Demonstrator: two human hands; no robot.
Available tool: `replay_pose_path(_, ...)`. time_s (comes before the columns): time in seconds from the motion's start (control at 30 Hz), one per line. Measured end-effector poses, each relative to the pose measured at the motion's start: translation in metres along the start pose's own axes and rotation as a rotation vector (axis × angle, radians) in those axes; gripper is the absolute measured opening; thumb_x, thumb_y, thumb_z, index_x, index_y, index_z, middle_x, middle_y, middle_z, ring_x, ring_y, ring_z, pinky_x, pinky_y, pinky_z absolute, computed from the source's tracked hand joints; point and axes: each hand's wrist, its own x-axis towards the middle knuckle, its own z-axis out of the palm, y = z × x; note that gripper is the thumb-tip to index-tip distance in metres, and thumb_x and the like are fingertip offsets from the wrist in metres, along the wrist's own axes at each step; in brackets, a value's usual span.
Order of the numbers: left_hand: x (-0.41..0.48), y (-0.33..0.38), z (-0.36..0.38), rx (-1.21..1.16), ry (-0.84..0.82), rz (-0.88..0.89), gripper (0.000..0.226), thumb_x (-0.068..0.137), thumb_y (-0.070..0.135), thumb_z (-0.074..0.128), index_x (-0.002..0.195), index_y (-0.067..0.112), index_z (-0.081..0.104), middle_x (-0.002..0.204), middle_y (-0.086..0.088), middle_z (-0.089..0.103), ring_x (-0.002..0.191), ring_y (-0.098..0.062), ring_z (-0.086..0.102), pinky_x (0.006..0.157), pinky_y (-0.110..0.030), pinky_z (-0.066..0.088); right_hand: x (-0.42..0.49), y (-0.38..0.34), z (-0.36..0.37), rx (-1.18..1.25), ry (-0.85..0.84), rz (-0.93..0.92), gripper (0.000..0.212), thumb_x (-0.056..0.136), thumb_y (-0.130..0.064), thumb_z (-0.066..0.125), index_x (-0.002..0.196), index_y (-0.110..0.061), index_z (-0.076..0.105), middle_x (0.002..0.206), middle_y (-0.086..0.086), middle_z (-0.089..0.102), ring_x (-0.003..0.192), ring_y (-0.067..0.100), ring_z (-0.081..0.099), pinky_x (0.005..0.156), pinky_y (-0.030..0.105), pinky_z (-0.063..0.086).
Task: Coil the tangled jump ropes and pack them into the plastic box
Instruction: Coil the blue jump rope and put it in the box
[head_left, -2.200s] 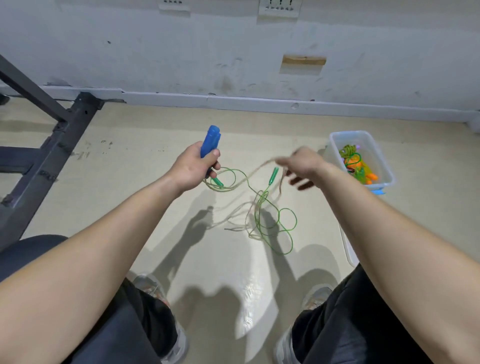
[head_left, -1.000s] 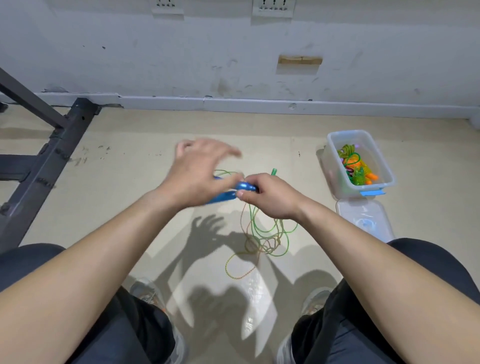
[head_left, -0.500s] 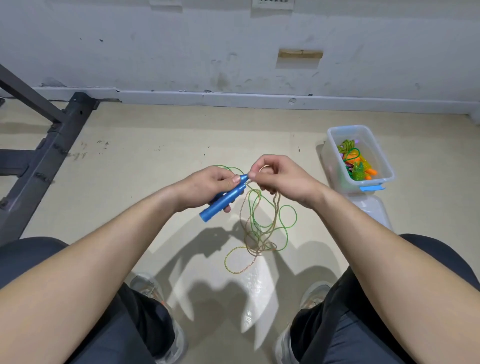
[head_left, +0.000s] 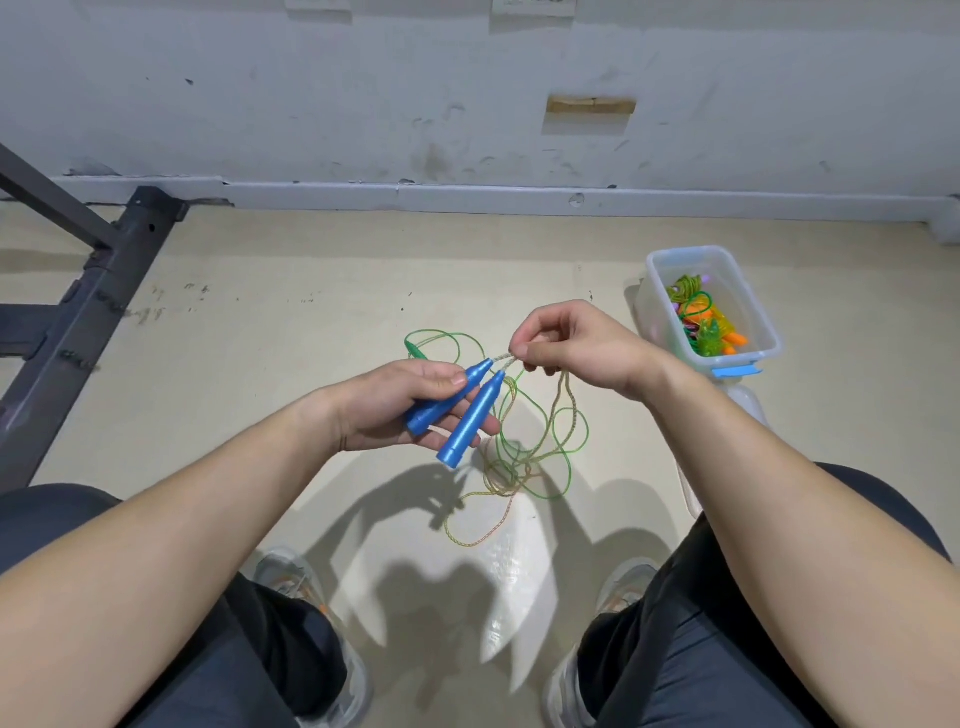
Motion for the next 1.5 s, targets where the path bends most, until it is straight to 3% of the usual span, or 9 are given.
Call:
replay_pose_path(0.17, 0.0, -0.003, 0.001, 0.005, -0.085, -0.004, 0.046, 0.097, 0.02, 0.057, 0.142, 0.026, 0.048, 0.119, -0.019, 0.069, 0.1, -0.027, 0.068, 0.086, -0.034, 0.053, -0.004, -0.002, -0.003, 0.146, 0.026, -0.021, 0.009, 0.092, 0.001, 0.066, 0.087, -0.006, 0.069, 0.066, 0.002, 0.068, 0.054, 0.007, 0.047, 0.054, 0.019, 0.038)
replay_pose_path(0.33, 0.008, 0.0, 0.013, 0.081, -0.044, 0.004, 0.044, 0.091, 0.034, 0.053, 0.127, 0.011, 0.062, 0.124, -0.015, 0.07, 0.118, -0.03, 0.065, 0.111, -0.045, 0.04, -0.005, -0.007, 0.002, 0.181, -0.04, -0.028, 0.006, 0.09, 0.002, 0.067, 0.088, -0.002, 0.069, 0.067, 0.004, 0.069, 0.053, 0.007, 0.049, 0.054, 0.018, 0.038)
replay_pose_path(0.47, 0.015, 0.001, 0.024, -0.022, 0.076, 0.113, 0.05, 0.102, 0.044, 0.041, 0.116, 0.002, 0.065, 0.111, -0.016, 0.073, 0.111, -0.035, 0.067, 0.1, -0.038, 0.048, -0.007, -0.012, 0.008, 0.173, -0.083, -0.04, 0.005, 0.091, 0.006, 0.066, 0.095, 0.008, 0.067, 0.069, 0.011, 0.063, 0.051, 0.004, 0.054, 0.054, 0.013, 0.04)
replay_pose_path(0.6, 0.022, -0.005, 0.027, -0.041, 0.127, 0.149, 0.047, 0.107, 0.035, 0.039, 0.106, -0.003, 0.067, 0.085, -0.014, 0.07, 0.088, -0.033, 0.067, 0.1, -0.047, 0.045, -0.002, -0.01, 0.011, 0.025, -0.063, -0.048, 0.006, 0.087, -0.001, 0.075, 0.085, -0.005, 0.07, 0.062, 0.004, 0.063, 0.054, 0.005, 0.054, 0.057, 0.017, 0.042)
replay_pose_path(0.8, 0.017, -0.002, 0.023, -0.019, 0.095, 0.164, 0.038, 0.109, 0.02, 0.036, 0.089, 0.003, 0.063, 0.067, -0.003, 0.054, 0.071, -0.021, 0.057, 0.085, -0.033, 0.047, -0.001, -0.011, 0.011, -0.427, 0.161, -0.064, 0.04, 0.07, -0.045, 0.089, 0.067, -0.019, 0.058, 0.055, -0.012, 0.049, 0.049, 0.003, 0.041, 0.05, 0.021, 0.032)
replay_pose_path(1.03, 0.013, 0.018, 0.014, -0.296, 0.205, 0.35, 0.029, 0.107, 0.024, 0.037, 0.088, 0.012, 0.055, 0.07, 0.001, 0.054, 0.084, -0.019, 0.059, 0.085, -0.03, 0.044, 0.003, 0.003, 0.027, 0.216, 0.162, 0.068, 0.025, 0.101, -0.029, 0.06, 0.08, -0.016, 0.057, 0.059, -0.001, 0.046, 0.048, 0.013, 0.037, 0.053, 0.027, 0.036)
replay_pose_path(1.23, 0.025, 0.01, 0.014, -0.302, 0.606, 0.372, 0.025, 0.107, 0.017, 0.045, 0.107, 0.006, 0.068, 0.082, 0.004, 0.074, 0.077, -0.006, 0.07, 0.072, -0.021, 0.052, -0.006, -0.006, 0.075, 0.186, 0.163, 0.133, 0.007, 0.099, -0.017, 0.052, 0.101, -0.011, 0.056, 0.066, 0.003, 0.06, 0.045, 0.015, 0.047, 0.045, 0.025, 0.043)
replay_pose_path(1.33, 0.025, 0.006, 0.016, -0.256, 0.628, 0.381, 0.025, 0.107, 0.014, 0.046, 0.118, 0.001, 0.064, 0.096, -0.002, 0.074, 0.075, -0.008, 0.072, 0.066, -0.018, 0.054, -0.007, -0.008, 0.084, 0.238, 0.18, 0.18, 0.014, 0.098, -0.012, 0.053, 0.11, -0.008, 0.057, 0.069, 0.006, 0.063, 0.048, 0.016, 0.054, 0.05, 0.029, 0.051)
replay_pose_path(1.5, 0.026, 0.002, 0.013, -0.131, 0.65, 0.422, 0.022, 0.105, 0.008, 0.049, 0.123, 0.003, 0.06, 0.114, -0.005, 0.074, 0.096, -0.022, 0.073, 0.082, -0.028, 0.057, -0.009, -0.01, 0.089, 0.354, 0.182, 0.228, 0.034, 0.095, -0.006, 0.049, 0.126, -0.01, 0.06, 0.08, 0.007, 0.069, 0.06, 0.019, 0.065, 0.069, 0.036, 0.056)
